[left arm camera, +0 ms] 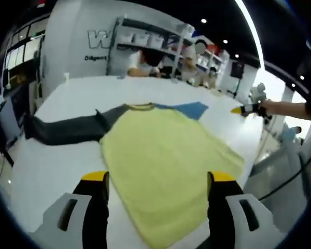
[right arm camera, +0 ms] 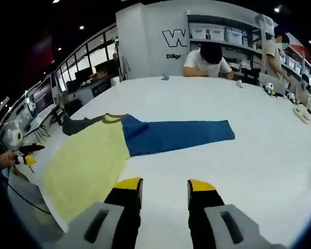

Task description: Fold the garment on the visible template until the final outline fits inside the template.

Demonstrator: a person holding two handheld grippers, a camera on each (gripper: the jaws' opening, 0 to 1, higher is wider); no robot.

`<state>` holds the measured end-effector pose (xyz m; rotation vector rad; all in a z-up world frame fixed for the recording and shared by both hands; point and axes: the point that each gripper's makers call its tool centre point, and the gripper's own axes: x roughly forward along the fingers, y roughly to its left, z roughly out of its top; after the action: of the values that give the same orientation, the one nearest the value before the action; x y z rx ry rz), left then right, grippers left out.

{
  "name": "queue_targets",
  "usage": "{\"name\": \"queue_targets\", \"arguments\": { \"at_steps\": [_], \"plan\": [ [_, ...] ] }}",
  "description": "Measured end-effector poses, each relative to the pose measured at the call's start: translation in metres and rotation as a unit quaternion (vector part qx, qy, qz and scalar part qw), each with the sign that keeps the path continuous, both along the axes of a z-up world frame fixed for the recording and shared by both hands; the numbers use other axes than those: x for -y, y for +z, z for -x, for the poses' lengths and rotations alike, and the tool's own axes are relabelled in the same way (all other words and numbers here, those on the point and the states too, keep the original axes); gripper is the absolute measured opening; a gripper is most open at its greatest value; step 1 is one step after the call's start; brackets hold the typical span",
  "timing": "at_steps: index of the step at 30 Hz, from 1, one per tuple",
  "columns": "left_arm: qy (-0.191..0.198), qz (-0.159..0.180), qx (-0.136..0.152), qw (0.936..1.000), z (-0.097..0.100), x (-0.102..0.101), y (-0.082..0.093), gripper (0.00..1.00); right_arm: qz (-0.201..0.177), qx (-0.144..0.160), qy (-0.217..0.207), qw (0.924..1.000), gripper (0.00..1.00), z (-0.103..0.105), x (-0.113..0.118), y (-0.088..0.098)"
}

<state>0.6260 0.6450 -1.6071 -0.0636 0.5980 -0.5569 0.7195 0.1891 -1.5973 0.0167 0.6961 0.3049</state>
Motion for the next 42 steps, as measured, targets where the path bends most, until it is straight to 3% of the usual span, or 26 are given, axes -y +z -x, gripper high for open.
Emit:
{"name": "queue_targets", "arguments": {
  "at_steps": [5,7,9,12,18,23,24,28,38,42],
  "plan": [
    [0.016,0.003,0.011,0.9998,-0.008,-0.002,0.012,0.73,-0.007,0.003,-0.032,0.9995,0.29,-0.032,0.023,0.007],
    [0.021,0.007,0.015,0.9996,-0.010,0.000,0.018,0.73,-0.003,0.004,-0.035,0.9994,0.29,-0.034,0.017,0.015],
    [0.030,0.009,0.018,0.9994,-0.013,0.000,0.024,0.73,0.028,-0.001,-0.034,0.9990,0.28,-0.053,0.040,0.003],
    [0.036,0.011,0.020,0.9991,-0.015,0.001,0.028,0.73,0.027,-0.002,-0.042,0.9988,0.27,-0.064,0.049,0.003],
    [0.036,-0.008,0.005,0.9993,-0.012,-0.002,0.020,0.72,0.030,-0.019,-0.071,0.9969,0.25,-0.092,0.078,-0.016],
    [0.042,-0.008,-0.006,0.9991,-0.013,-0.009,0.015,0.72,0.017,-0.022,-0.098,0.9948,0.24,-0.107,0.086,-0.016],
    [0.043,-0.009,-0.008,0.9990,-0.014,-0.010,0.015,0.72,0.013,-0.026,-0.106,0.9939,0.24,-0.120,0.096,-0.024],
    [0.048,-0.011,-0.015,0.9987,-0.017,-0.013,0.014,0.71,0.010,-0.030,-0.110,0.9934,0.22,-0.123,0.088,-0.023],
    [0.049,-0.017,-0.026,0.9983,-0.037,-0.022,0.010,0.70,0.019,-0.051,-0.135,0.9894,0.19,-0.170,0.122,-0.064],
    [0.049,-0.022,-0.025,0.9983,-0.039,-0.021,0.011,0.70,-0.009,-0.048,-0.165,0.9852,0.18,-0.185,0.138,-0.078]
  ]
}}
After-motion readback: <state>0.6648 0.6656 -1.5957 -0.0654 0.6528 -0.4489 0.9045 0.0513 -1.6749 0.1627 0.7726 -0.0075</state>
